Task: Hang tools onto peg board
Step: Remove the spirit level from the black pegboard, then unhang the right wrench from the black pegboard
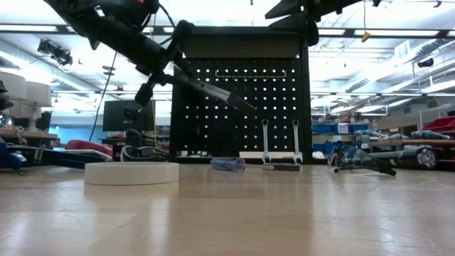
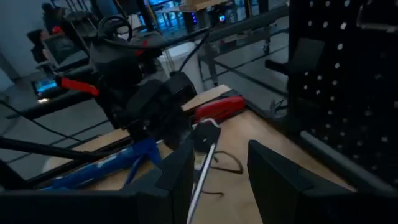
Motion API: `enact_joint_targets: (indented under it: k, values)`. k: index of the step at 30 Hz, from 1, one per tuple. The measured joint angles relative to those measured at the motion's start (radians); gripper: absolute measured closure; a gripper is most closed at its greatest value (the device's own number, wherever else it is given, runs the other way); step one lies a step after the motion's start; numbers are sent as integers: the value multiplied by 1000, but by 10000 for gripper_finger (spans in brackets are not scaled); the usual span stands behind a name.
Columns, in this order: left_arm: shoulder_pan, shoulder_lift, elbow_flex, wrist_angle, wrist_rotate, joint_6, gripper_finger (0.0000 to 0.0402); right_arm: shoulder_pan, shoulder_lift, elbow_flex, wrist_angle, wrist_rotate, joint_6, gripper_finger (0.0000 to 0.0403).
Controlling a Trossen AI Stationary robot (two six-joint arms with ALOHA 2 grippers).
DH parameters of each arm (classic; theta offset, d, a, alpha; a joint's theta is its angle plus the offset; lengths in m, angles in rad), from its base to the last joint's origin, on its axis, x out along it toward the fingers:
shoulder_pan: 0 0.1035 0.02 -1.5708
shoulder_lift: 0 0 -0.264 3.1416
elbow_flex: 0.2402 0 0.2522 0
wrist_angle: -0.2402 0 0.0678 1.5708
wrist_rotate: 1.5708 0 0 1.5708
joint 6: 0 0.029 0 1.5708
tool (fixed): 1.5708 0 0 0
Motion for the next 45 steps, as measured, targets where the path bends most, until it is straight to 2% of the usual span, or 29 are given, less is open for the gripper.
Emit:
enact_joint_targets:
  k: [3,6,12,16,19,26,30,37,45]
  values:
    - [-25,1,0,-1,62,44,348,-31,0,0,-4,-97,55,250]
    - [-50,2,0,-36,67,70,348,-57,0,0,-22,-172,80,250]
    - [-106,9,0,-171,28,83,348,-70,0,0,-38,-190,76,250]
    - [-139,19,0,-159,28,92,339,-70,0,0,-47,-180,79,248]
    - [-155,24,0,-157,28,115,307,-75,0,0,-68,-177,80,242]
    - [-161,35,0,-167,29,115,200,-81,0,0,-70,-226,83,211]
    - [-160,24,0,-159,32,115,170,-81,-16,0,-75,-240,83,198]
    - [-161,21,46,-167,31,187,172,-105,-70,0,-80,-229,50,199]
    - [-162,20,206,-165,-86,399,195,-159,-124,0,-129,-76,51,199]
